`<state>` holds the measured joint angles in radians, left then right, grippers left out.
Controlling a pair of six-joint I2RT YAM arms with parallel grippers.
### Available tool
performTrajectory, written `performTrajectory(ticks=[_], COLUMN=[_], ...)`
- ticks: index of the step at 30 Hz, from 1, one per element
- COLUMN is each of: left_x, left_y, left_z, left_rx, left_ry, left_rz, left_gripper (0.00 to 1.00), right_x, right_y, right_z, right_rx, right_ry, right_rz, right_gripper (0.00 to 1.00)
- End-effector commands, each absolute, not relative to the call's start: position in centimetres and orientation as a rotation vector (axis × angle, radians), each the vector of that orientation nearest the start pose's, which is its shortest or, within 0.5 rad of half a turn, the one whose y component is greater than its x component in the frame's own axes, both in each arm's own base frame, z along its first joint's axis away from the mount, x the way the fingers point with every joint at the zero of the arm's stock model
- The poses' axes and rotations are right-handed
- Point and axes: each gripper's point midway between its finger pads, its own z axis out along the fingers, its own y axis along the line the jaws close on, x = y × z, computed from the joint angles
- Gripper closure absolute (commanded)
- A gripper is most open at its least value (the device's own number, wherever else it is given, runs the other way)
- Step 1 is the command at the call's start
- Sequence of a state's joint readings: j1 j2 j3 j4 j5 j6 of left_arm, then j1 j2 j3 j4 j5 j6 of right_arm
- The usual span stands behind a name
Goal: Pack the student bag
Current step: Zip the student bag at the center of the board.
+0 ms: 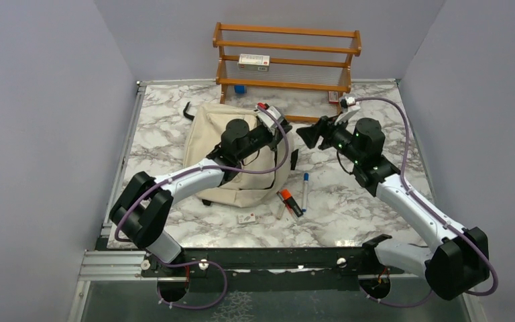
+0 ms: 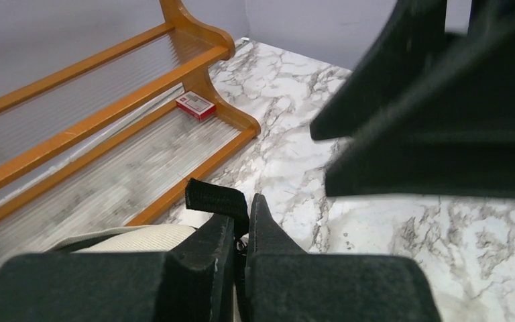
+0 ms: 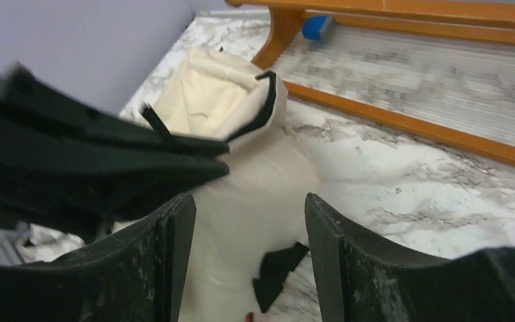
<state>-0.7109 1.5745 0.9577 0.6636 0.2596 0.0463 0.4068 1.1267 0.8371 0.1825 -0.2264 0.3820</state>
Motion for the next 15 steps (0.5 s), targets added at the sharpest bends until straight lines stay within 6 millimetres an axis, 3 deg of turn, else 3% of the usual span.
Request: performTrajectory(ticks=[1,3,8,15], left_x=[33.8,33.6,32.4,30.9], left_y=[-34.9,-34.6,-34.8,-34.9], left_z=[31.5,31.8,32.3,32.8], left_rx=[0.61,0.574,0.566,0.606], left_ry=[1.272,1.285,1.289,1.281], left_rz=[-0.816,-0.846,-0.918,-0.972], left_gripper=[1.0,1.0,1.0,1.0], right_x=[31.9,31.2,30.3,31.4], right_y=[21.8,22.3,24.8,26.7], right_z=[27.1,26.3,26.3,26.5], right_rx=[-0.475,-0.539,-0.707,-0.785], right_ry=[1.562,1.53,1.42,1.349], right_rz=[0.775,0.797,0.908,0.973], right_gripper=[0.31,0.26,0.18,0.16])
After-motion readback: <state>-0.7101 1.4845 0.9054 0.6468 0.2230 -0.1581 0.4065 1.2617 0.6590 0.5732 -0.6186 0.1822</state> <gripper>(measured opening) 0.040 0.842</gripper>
